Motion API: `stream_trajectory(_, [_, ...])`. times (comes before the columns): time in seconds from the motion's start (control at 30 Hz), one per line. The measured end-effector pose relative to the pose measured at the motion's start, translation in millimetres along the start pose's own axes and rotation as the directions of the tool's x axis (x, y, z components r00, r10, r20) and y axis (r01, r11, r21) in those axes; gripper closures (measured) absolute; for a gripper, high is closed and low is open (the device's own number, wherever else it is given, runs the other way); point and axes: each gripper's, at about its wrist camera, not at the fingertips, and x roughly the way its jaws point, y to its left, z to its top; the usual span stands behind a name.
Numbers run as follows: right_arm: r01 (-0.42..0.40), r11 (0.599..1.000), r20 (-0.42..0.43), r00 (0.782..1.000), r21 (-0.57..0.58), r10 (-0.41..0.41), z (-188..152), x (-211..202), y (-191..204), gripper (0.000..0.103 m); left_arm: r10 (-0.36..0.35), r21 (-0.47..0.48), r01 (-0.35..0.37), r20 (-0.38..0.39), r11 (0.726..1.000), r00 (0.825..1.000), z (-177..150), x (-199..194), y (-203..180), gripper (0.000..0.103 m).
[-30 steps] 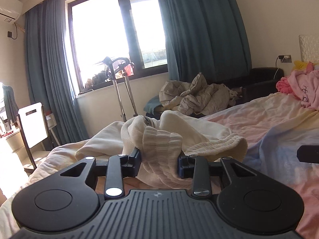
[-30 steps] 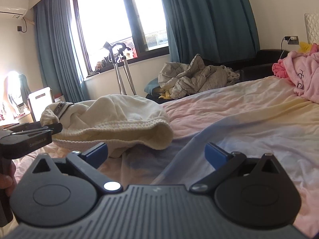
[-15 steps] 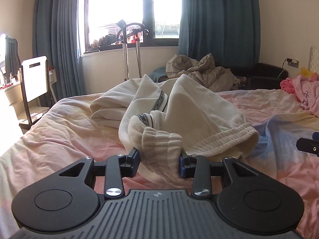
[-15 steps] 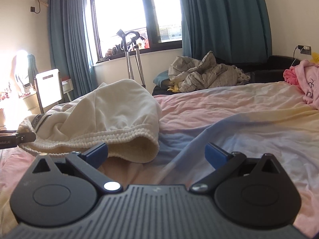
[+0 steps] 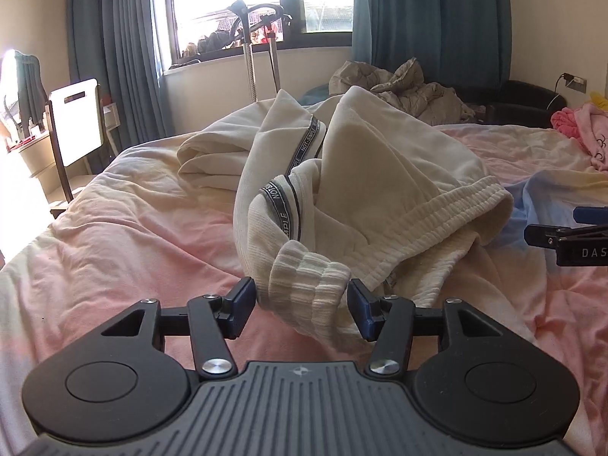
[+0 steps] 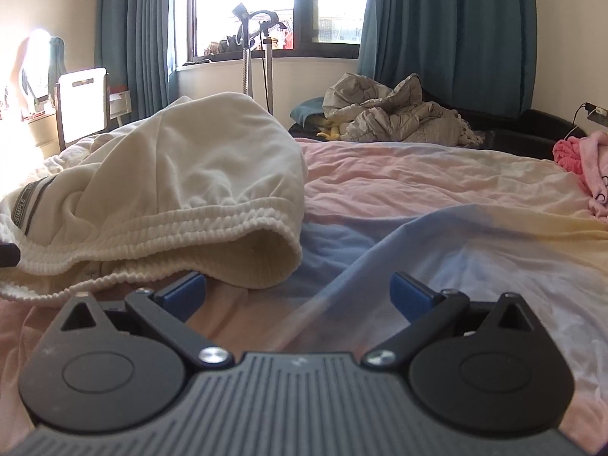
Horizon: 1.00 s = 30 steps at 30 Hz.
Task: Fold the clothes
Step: 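Grasp the ribbed cuff of the cream sweatpants with the left gripper, then hold the cuff with the left gripper while the right gripper grasps the other cuff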
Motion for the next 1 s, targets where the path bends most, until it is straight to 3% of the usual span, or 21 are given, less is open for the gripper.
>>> stream_trajectory(0.13, [-0.003, 1.0, -0.021, 1.0, -0.024, 0.002, 4.1, 26.8, -0.9, 0.005, 0.016, -0.027, -0.016, -0.003, 1.0, 1.0, -0.4, 0.6, 2.4, 0.045])
stream_trajectory(0.27, [0.02, 0.997, -0.044, 0.999, -0.078, -0.024, 6.5, 56.1, 5.4, 0.039, 0.034, 0.007, -0.034, 0.016, 0.999, 0.999, -2.1, 1.0, -1.9, 0.045])
stream_trajectory(0.43, [0.009, 0.999, -0.026, 1.0, -0.052, -0.011, 11.4, 78.2, 0.6, 0.057, 0.028, -0.007, -0.028, 0.037, 1.0, 0.999, -1.6, 6.9, 0.2, 0.042])
stream_trajectory(0.47, [0.001, 1.0, -0.029, 1.0, -0.03, -0.002, 12.5, 80.0, -2.7, 0.074, 0.027, -0.014, -0.026, 0.039, 1.0, 0.999, -1.2, 7.5, 2.0, 0.039])
stream_trajectory(0.57, [-0.021, 0.999, -0.022, 1.0, 0.026, 0.021, 17.6, 79.6, -9.5, 0.091, 0.011, -0.03, -0.01, 0.044, 0.999, 0.999, 0.4, 6.8, 5.6, 0.036])
stream_trajectory(0.67, [-0.012, 0.999, 0.045, 0.999, 0.041, 0.01, 30.4, 61.2, -8.6, 0.095, -0.018, -0.037, 0.02, 0.058, 0.999, 0.998, 1.1, 1.6, 6.7, 0.036])
stream_trajectory(0.77, [-0.012, 0.997, 0.146, 0.989, 0.075, 0.001, 49.5, 29.2, -10.6, 0.097, -0.092, -0.043, 0.098, 0.123, 0.994, 0.988, 2.9, -14.1, 7.4, 0.036])
stream_trajectory(1.0, [-0.041, 0.995, 0.292, 0.956, 0.096, 0.011, 78.5, -60.8, -8.2, 0.097, -0.249, -0.006, 0.26, 0.266, 0.965, 0.931, 5.8, -50.0, 3.6, 0.031])
